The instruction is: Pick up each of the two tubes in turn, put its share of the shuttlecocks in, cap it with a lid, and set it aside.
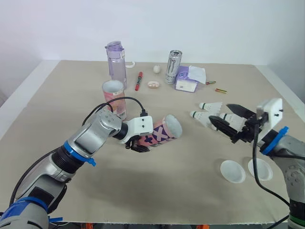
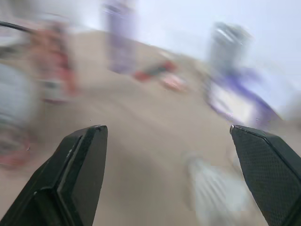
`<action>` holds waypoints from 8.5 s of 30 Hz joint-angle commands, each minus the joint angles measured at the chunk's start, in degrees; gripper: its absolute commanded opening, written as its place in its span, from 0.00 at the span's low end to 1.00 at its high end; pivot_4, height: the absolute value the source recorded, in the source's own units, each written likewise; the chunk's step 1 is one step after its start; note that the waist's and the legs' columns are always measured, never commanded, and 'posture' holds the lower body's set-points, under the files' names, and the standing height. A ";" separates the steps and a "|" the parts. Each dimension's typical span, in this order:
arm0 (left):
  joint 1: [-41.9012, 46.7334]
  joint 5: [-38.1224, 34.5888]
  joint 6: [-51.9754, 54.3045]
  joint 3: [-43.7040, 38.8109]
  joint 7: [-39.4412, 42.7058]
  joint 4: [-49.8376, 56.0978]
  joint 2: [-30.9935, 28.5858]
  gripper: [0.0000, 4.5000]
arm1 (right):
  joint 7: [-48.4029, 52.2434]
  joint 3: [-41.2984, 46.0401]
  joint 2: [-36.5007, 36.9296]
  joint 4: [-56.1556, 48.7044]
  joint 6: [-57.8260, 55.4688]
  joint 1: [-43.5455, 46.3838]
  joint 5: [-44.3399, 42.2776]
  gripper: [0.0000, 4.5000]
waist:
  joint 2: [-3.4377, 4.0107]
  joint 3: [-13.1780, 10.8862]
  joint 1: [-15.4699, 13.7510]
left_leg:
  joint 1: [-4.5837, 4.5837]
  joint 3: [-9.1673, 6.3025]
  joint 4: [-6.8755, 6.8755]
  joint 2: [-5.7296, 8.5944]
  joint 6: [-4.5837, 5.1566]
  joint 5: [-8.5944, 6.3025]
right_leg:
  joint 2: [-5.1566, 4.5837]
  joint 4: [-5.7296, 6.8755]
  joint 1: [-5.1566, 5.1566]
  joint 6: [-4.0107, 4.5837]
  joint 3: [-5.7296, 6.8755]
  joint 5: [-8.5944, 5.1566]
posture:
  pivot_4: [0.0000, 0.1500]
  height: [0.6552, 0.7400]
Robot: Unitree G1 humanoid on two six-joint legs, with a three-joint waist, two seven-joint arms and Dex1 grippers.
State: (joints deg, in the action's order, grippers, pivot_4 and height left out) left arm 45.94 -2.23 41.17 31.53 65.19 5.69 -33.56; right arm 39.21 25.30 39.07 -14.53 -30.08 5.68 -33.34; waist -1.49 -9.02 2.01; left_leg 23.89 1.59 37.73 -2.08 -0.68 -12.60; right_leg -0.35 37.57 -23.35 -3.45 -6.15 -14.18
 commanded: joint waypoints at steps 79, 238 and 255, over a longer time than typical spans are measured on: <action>-0.71 2.33 0.68 -0.19 -1.14 -1.01 0.44 0.65 | 24.66 -16.78 19.39 -15.91 18.47 13.04 10.39 0.00 | 0.09 0.01 0.34 | 0.13 -0.07 0.06 0.38 0.20 0.14 | -0.22 -0.04 0.01 -0.31 -0.19 0.08 | 1.00 1.00; -21.41 -6.25 -42.84 -10.53 -1.61 -21.19 20.09 0.65 | 37.16 -19.10 35.26 11.39 0.67 4.47 16.93 0.63 | 0.01 0.00 -0.68 | 0.40 -0.04 0.01 1.02 0.40 0.55 | -0.97 0.24 -0.35 -0.62 -0.07 0.20 | 1.00 1.00; -21.76 -6.32 -42.01 -10.23 -1.43 -20.89 19.83 0.65 | 36.32 -28.58 32.10 11.15 -4.62 9.84 20.18 1.00 | 0.08 0.04 -0.68 | 0.28 -0.05 -0.04 0.97 0.41 0.54 | -0.98 -0.22 -0.06 -0.54 -0.02 0.26 | 1.00 1.00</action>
State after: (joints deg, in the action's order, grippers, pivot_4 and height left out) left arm 25.06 -10.03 -1.38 20.37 63.87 -14.53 -12.94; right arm 75.61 -3.76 70.66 -3.10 -34.68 14.89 -13.74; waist -1.41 -8.97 1.34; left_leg 24.18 1.54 37.68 -1.11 -0.27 -12.07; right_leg -1.32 37.31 -23.40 -4.01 -6.17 -13.92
